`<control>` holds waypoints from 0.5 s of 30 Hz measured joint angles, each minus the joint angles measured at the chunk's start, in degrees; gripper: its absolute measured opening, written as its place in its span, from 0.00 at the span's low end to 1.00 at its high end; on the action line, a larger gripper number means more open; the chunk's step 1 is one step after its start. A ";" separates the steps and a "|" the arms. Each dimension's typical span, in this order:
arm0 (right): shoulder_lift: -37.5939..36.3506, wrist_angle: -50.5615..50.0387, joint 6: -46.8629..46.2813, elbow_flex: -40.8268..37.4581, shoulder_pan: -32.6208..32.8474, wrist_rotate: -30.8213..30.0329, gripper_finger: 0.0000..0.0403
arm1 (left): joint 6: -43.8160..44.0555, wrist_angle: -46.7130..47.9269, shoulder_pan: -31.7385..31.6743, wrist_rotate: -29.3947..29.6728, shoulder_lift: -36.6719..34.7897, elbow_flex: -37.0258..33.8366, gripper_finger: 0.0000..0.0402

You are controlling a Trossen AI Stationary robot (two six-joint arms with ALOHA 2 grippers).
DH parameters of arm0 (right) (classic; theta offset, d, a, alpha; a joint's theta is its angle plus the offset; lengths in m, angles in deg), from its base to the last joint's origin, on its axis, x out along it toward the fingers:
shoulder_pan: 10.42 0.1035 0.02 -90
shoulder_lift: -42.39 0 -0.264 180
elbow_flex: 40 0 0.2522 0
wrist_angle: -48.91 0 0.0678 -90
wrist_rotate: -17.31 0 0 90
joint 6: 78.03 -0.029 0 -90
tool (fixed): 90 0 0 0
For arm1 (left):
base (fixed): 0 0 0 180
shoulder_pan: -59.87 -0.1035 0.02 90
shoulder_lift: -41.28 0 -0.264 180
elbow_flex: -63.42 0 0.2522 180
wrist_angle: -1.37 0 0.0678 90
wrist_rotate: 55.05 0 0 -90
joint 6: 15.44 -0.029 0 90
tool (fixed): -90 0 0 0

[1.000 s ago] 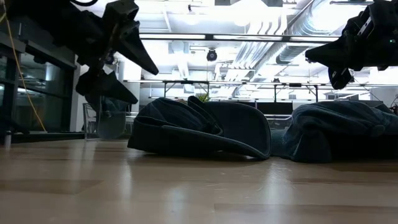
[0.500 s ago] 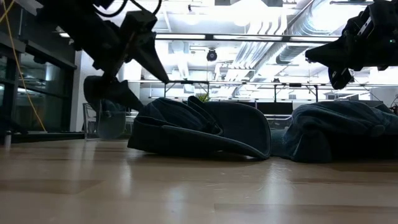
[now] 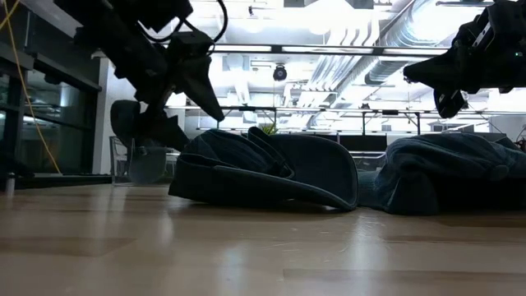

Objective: Pick & Place hat
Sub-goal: Put the left dark blue cap into the left transparent bin

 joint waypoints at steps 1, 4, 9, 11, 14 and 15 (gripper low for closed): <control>0.00 0.00 -0.02 0.01 -0.01 0.01 0.00 | -0.59 0.02 -0.64 -0.65 0.00 0.00 0.93; 0.00 0.00 -0.02 0.02 -0.01 0.02 0.00 | -1.13 -0.10 -2.28 -2.66 0.00 0.00 0.93; 0.00 0.00 0.00 0.00 0.00 0.00 0.00 | -1.94 -2.84 -2.75 -5.44 0.00 -0.02 0.93; 0.00 0.02 -0.02 0.01 0.01 0.00 0.00 | -1.84 -2.97 -2.75 -5.45 0.00 -0.02 0.93; 0.00 0.00 -0.02 0.00 -0.01 0.02 0.00 | -0.40 -3.49 -2.75 -5.21 2.01 0.13 0.93; 0.00 0.00 0.00 0.01 -0.01 0.01 0.00 | 0.04 -2.89 -2.75 -5.37 2.83 0.13 0.93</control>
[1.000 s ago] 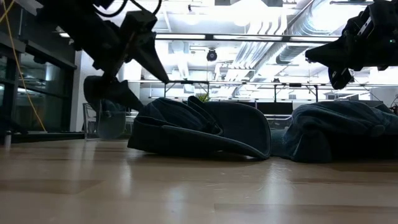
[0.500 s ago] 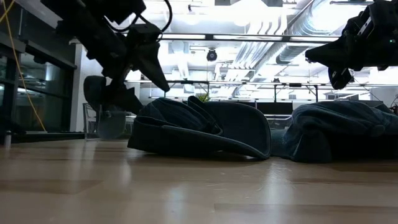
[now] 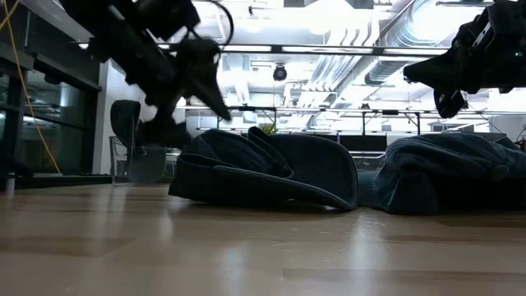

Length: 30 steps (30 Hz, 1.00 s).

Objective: Pick & Place hat
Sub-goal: Put the left dark blue cap into the left transparent bin

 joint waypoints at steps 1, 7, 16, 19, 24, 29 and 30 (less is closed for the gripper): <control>0.00 0.00 -0.01 0.00 0.00 0.01 0.00 | 0.24 0.42 -0.01 -0.52 0.59 0.10 0.93; 0.00 0.02 -0.02 0.00 0.02 -0.01 0.00 | 1.21 -0.05 0.00 -3.01 4.14 2.75 0.93; 0.00 -0.12 -0.01 0.00 0.00 0.00 0.00 | 3.00 0.82 0.00 -3.06 4.52 3.72 0.92; 0.00 -0.13 -0.02 -0.01 0.00 -0.01 0.00 | 4.03 2.08 0.00 -3.28 4.52 3.72 0.89; 0.00 -0.15 -0.01 -0.01 0.01 0.00 0.00 | 4.33 2.83 0.00 -4.59 4.52 3.72 0.74; 0.00 -0.15 -0.02 0.01 0.02 0.01 0.00 | 5.55 3.23 0.00 -5.91 4.52 3.72 0.55; 0.00 -0.15 -0.02 0.00 0.00 -0.01 0.00 | 5.55 3.25 0.00 -5.91 4.52 3.72 0.51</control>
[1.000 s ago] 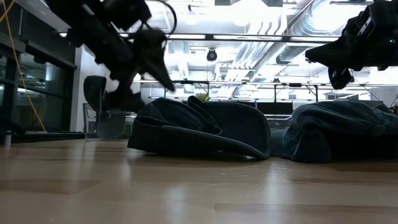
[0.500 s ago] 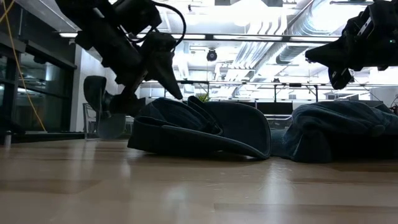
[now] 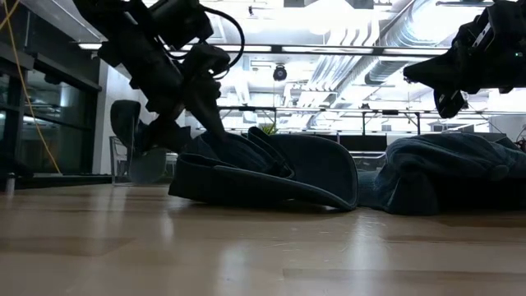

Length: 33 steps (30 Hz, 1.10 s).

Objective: Pick & Place hat
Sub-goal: Put the left dark blue cap into the left transparent bin

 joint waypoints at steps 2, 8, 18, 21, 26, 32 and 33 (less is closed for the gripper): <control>0.00 0.00 0.00 0.00 -0.01 0.00 0.00 | 0.00 -0.02 0.00 0.00 0.00 0.00 0.43; 0.00 0.00 0.01 0.01 0.01 0.02 0.00 | 0.00 -0.09 0.00 0.00 0.00 0.00 0.15; 0.00 0.00 0.01 0.00 0.01 0.01 0.00 | 0.44 -0.46 0.00 -0.33 0.00 0.00 0.01; 0.00 0.00 0.02 0.01 0.00 0.02 0.00 | 0.57 0.45 0.02 -1.62 0.00 1.24 0.01; 0.00 -0.02 0.02 0.01 -0.01 0.02 0.00 | -0.63 6.20 0.02 -2.23 -3.11 5.80 0.00; 0.02 -0.04 0.01 -0.01 0.01 0.01 0.00 | -3.52 26.00 0.02 3.87 -7.06 14.02 0.00; 0.02 -0.07 0.00 -0.01 0.01 0.00 0.00 | -3.84 28.59 0.02 4.99 -7.78 15.36 0.00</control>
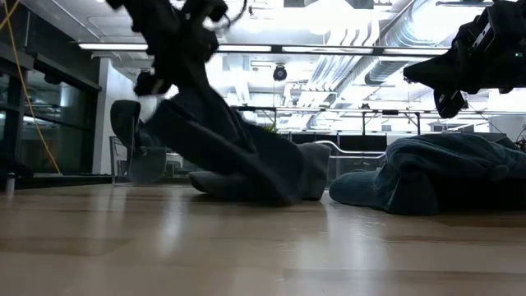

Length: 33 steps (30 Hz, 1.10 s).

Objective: Pick & Place hat
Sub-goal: Put the left dark blue cap into the left transparent bin

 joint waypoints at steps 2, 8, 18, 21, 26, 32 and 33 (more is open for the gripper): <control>0.02 -0.01 0.00 0.00 -0.01 0.02 0.00 | -0.58 4.80 0.00 1.61 -0.52 2.61 0.00; 0.02 -0.11 0.01 0.02 0.01 0.00 0.00 | -2.16 13.61 0.00 4.55 -0.76 10.12 0.00; 0.02 -0.09 0.01 0.01 0.00 0.02 0.00 | -2.32 18.58 0.00 6.40 -0.76 14.56 0.00; 0.02 -0.09 0.01 0.01 -0.01 0.01 0.00 | -1.67 18.78 0.00 6.75 -0.76 14.56 0.00; 0.02 -0.09 0.01 0.01 0.00 0.01 0.00 | -0.69 18.57 -0.02 7.04 -0.74 15.30 0.00; 0.04 -0.09 0.02 0.02 0.01 0.00 0.00 | -1.83 23.46 -0.99 8.87 -0.74 21.59 0.00; 0.04 -0.09 0.02 0.00 0.01 0.02 0.00 | -2.18 24.49 -1.27 9.04 -0.74 22.64 0.00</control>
